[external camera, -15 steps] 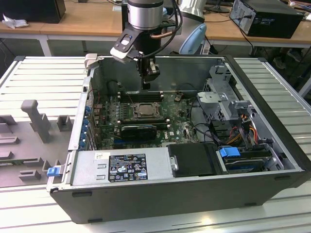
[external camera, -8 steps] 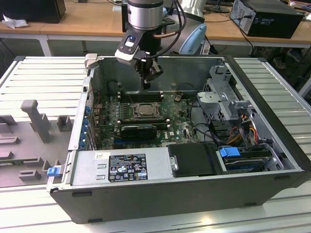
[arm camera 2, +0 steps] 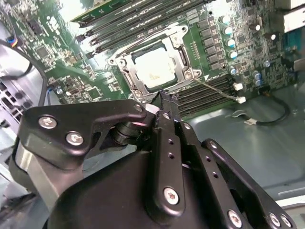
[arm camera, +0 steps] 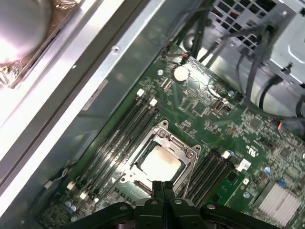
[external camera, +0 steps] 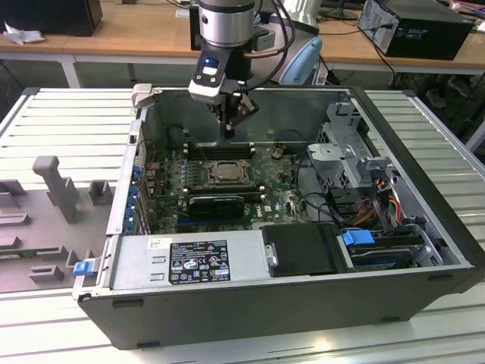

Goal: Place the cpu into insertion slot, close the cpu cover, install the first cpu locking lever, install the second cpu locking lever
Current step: 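Install the first cpu locking lever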

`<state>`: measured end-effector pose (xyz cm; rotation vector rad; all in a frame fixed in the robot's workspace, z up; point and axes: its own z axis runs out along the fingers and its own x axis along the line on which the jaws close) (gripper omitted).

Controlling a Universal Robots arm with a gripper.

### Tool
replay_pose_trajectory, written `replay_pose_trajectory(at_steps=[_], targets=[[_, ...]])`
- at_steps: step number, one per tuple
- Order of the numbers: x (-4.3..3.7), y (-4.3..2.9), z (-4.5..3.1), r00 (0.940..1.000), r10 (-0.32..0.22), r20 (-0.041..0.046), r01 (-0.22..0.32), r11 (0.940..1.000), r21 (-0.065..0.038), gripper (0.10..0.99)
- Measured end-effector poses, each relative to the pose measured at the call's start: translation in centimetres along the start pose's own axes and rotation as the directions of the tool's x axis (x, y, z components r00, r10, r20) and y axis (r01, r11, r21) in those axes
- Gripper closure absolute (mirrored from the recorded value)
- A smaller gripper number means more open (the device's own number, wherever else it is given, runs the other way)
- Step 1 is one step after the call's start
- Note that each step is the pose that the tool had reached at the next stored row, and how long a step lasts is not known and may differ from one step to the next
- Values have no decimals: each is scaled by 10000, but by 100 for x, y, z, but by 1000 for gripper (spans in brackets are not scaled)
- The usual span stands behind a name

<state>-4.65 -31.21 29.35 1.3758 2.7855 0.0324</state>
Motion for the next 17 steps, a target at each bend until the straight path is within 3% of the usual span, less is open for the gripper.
replay_pose_trajectory(at_steps=[4, 6, 10, 14, 15, 17], targets=[[0, 0, 0, 9978, -666, -22, 666, 9978, -15, 980], [0, 0, 0, 9937, -1116, -36, 1116, 9937, -26, 980], [0, 0, 0, 9800, -1990, -63, 1990, 9800, -50, 980], [0, 0, 0, 9676, -2522, -78, 2521, 9677, -66, 980], [0, 0, 0, 9610, -2766, -85, 2765, 9610, -73, 980], [0, 0, 0, 9534, -3017, -92, 3016, 9534, -82, 980]])
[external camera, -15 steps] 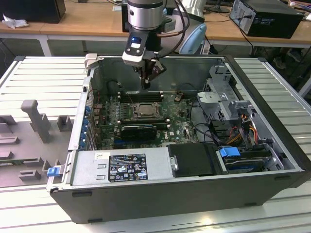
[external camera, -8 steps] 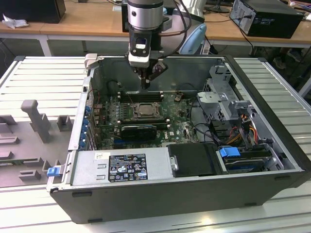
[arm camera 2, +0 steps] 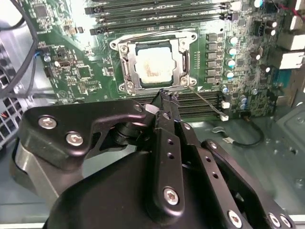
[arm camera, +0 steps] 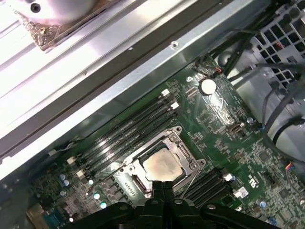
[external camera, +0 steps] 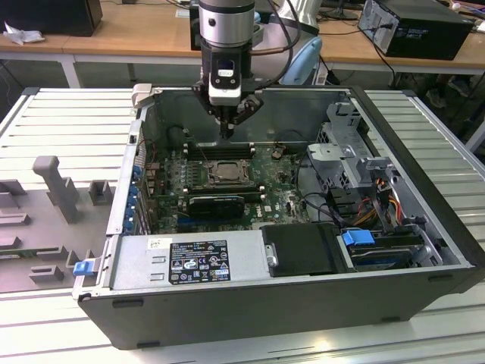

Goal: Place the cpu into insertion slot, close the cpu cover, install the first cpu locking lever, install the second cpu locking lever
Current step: 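Install the first cpu locking lever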

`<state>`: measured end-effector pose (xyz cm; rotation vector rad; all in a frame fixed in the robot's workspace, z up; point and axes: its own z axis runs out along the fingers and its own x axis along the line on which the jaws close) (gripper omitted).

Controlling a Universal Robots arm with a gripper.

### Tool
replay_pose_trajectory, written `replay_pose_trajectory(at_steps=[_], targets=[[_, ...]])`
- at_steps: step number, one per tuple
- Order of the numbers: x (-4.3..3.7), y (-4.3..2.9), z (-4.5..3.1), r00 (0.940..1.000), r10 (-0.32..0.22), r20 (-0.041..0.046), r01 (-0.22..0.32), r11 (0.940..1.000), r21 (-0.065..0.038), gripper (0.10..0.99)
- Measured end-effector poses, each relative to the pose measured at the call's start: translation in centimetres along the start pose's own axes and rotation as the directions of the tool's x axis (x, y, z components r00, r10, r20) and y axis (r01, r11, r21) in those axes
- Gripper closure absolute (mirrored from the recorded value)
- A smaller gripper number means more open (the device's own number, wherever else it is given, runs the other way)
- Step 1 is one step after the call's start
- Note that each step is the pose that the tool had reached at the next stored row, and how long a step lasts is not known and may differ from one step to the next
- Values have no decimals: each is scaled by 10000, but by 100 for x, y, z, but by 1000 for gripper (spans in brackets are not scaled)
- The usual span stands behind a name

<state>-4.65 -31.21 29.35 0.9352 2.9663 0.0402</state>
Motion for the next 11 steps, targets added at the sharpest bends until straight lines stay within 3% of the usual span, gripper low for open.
replay_pose_trajectory(at_steps=[6, 11], targets=[[0, 0, 0, 9954, -953, -32, 953, 9954, -23, 980], [0, 0, 0, 9855, -1693, -55, 1693, 9856, -41, 980]])
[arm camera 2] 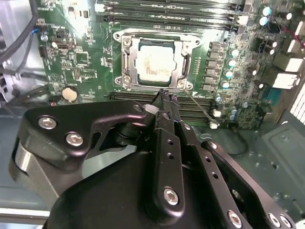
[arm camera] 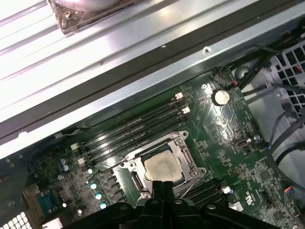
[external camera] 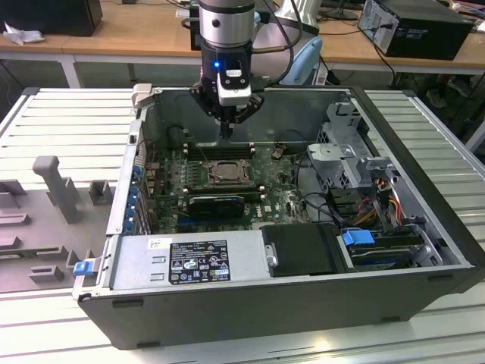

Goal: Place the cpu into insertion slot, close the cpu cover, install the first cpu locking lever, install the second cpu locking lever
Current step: 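Install the first cpu locking lever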

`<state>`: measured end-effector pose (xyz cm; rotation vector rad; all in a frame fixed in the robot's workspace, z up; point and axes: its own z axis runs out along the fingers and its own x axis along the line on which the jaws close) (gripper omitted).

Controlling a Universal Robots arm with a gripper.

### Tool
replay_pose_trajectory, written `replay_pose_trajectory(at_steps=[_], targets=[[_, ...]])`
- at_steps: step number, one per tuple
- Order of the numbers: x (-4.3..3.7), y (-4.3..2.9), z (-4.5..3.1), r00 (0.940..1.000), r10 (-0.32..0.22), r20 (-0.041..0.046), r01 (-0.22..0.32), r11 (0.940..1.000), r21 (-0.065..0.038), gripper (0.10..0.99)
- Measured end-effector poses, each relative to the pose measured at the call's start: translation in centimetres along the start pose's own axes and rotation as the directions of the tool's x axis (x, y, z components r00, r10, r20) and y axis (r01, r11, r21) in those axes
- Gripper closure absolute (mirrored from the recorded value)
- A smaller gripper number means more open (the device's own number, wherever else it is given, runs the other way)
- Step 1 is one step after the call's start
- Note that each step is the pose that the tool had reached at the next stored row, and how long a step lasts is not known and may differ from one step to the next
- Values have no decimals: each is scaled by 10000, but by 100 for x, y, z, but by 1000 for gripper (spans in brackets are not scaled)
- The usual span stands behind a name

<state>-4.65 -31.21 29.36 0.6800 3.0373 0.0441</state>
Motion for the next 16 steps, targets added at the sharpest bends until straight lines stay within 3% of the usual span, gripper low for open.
replay_pose_trajectory(at_steps=[4, 8, 10, 16], targets=[[0, 0, 0, 9986, -533, -18, 533, 9986, -13, 980], [0, 0, 0, 9921, -1257, -41, 1257, 9921, -31, 980], [0, 0, 0, 9870, -1607, -52, 1607, 9870, -40, 980], [0, 0, 0, 9640, -2659, -83, 2659, 9640, -71, 980]])
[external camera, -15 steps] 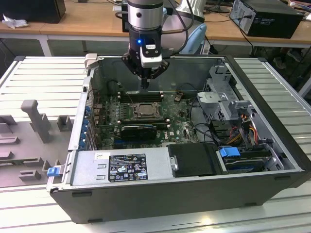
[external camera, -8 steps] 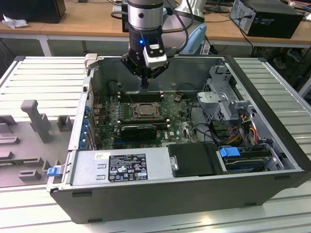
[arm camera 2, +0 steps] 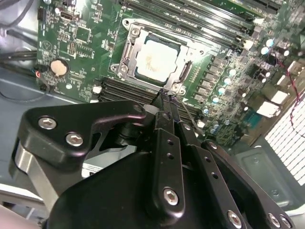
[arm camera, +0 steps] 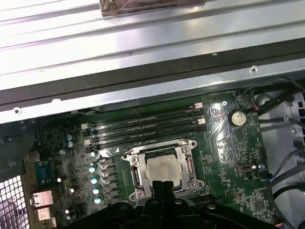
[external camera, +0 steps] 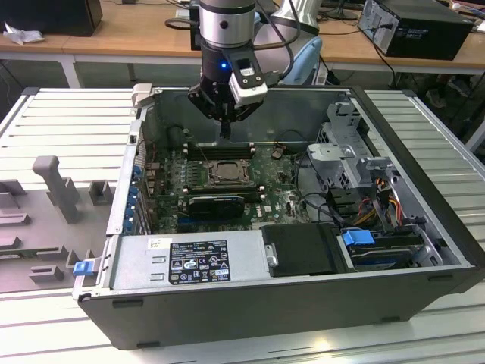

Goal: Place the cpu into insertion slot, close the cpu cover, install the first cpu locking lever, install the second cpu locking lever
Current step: 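Install the first cpu locking lever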

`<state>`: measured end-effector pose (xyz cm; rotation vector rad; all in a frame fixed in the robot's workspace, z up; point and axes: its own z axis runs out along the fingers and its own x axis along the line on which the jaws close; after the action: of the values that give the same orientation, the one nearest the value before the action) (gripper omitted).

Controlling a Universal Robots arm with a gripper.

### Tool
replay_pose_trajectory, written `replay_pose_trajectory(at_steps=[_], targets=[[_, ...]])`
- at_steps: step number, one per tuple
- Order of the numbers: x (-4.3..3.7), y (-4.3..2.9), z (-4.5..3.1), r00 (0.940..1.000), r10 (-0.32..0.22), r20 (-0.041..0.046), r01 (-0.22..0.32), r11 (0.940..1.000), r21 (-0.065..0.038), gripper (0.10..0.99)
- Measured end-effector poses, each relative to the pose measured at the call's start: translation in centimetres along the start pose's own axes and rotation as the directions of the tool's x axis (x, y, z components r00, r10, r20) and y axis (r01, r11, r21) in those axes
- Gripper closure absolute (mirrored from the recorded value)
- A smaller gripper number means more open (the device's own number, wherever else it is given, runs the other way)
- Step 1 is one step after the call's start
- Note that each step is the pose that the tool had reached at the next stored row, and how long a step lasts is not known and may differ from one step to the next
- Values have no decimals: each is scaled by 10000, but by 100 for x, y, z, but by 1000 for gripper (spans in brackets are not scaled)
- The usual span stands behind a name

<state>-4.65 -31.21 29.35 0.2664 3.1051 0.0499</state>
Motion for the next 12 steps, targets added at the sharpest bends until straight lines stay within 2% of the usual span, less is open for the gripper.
replay_pose_trajectory(at_steps=[3, 6, 9, 11, 12], targets=[[0, 0, 0, 9988, -486, -16, 486, 9988, -11, 980], [0, 0, 0, 9946, -1037, -34, 1037, 9946, -25, 980], [0, 0, 0, 9795, -2016, -63, 2015, 9795, -51, 980], [4, -1, 0, 9639, -2662, -82, 2661, 9639, -71, 980], [15, -4, -1, 9631, -2689, -84, 2688, 9632, -78, 980]])
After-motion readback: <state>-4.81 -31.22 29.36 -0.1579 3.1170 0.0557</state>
